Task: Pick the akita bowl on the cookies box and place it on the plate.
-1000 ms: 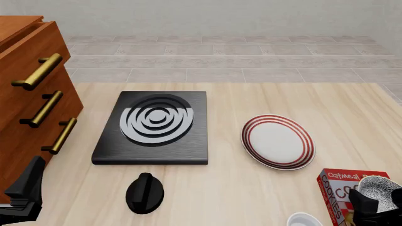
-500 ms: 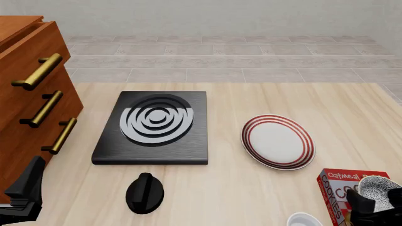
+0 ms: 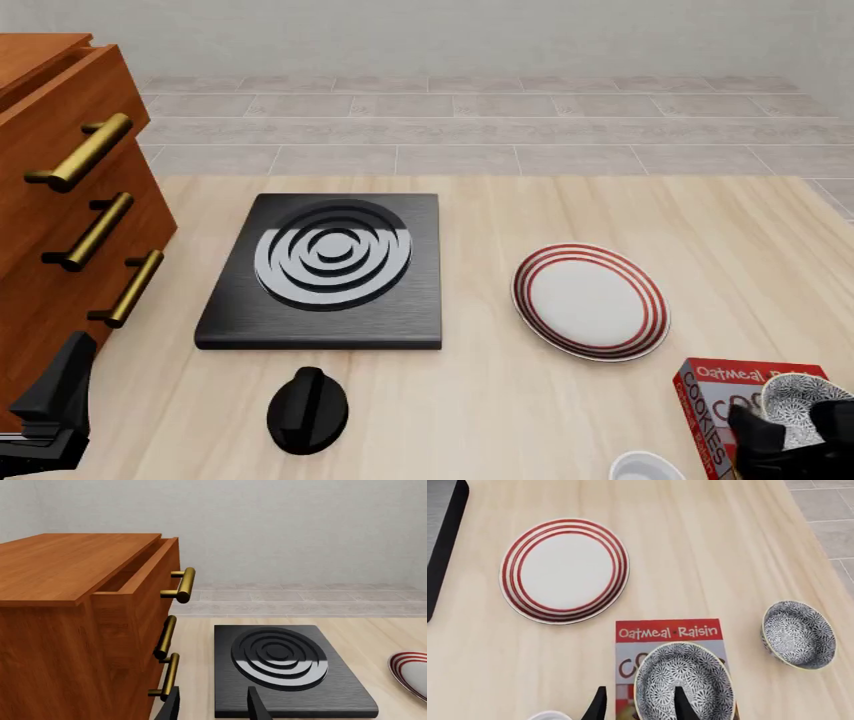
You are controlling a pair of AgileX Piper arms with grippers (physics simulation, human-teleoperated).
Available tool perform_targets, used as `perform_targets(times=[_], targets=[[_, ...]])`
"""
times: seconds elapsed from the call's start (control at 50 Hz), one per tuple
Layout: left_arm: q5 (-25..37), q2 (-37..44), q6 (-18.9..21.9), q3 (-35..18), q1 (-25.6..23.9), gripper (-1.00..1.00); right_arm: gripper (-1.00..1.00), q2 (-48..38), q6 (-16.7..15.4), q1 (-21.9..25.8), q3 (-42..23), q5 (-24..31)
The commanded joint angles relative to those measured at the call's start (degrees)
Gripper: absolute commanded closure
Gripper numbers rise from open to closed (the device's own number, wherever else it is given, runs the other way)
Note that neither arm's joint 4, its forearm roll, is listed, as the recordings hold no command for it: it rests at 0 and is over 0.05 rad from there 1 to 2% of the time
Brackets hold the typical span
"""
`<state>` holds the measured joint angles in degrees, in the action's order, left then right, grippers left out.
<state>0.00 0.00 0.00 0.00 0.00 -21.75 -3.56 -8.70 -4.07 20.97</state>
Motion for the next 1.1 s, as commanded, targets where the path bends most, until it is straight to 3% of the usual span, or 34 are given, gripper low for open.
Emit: perform_targets(times=[0.02, 0.62, 1.08, 1.1], targets=[[0.0, 0.0, 0.0, 0.0, 0.0, -1.0, -1.0, -2.4, 0.0, 0.0, 1.6, -3.7], [0.0, 0.0, 0.0, 0.0, 0.0, -1.0, -1.0, -4.1, 0.8, 0.0, 2.7, -5.8], [0.0, 0.0, 0.0, 0.0, 0.0, -1.0, -1.0, -9.0, 1.2, 0.3, 4.0, -11.8], [0.0, 0.0, 0.0, 0.0, 0.0, -1.0, 1.0, -9.1, 1.1, 0.4, 4.0, -11.7]])
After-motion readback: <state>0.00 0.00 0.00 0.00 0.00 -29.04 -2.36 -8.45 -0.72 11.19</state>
